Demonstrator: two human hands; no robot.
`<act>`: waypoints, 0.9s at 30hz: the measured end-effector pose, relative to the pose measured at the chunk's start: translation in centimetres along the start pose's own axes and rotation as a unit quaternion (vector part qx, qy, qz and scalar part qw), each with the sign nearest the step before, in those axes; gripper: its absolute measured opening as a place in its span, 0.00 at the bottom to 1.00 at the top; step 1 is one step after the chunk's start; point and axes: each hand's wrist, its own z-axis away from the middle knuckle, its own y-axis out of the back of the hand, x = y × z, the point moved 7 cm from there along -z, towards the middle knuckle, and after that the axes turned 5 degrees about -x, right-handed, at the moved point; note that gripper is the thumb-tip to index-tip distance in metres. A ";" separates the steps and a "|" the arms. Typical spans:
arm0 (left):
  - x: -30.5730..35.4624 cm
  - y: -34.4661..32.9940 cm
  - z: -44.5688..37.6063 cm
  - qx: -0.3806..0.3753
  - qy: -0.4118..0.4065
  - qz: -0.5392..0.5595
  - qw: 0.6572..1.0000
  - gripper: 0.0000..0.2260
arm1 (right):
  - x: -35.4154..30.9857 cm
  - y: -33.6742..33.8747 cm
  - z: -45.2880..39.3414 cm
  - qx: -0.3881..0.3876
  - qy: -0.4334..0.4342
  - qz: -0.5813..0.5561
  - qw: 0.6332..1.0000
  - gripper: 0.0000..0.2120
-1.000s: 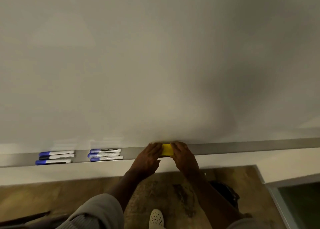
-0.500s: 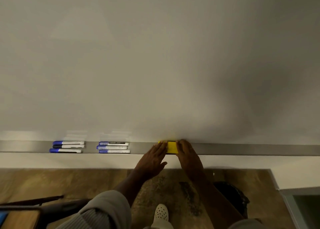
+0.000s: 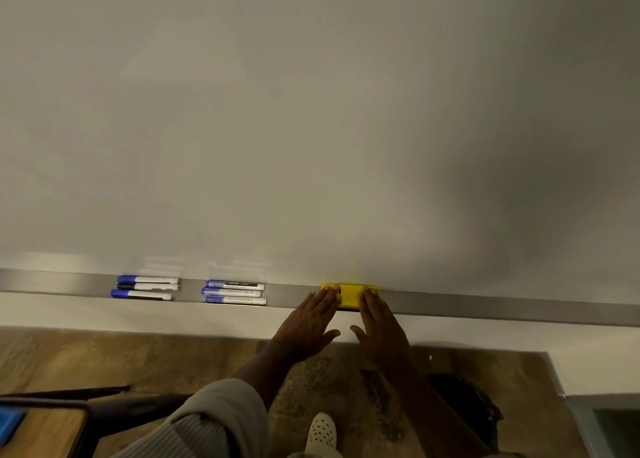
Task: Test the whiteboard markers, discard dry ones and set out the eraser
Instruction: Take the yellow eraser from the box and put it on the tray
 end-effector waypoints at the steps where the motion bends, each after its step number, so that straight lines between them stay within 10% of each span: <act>1: -0.1 0.0 0.1 0.000 0.000 -0.001 1.000 0.33 | -0.1 -0.1 0.0 0.000 0.004 -0.001 1.000 0.37; 27: -14.7 1.4 18.3 0.038 0.284 0.075 0.955 0.33 | -20.5 -1.1 -5.5 -0.092 0.262 0.003 0.961 0.33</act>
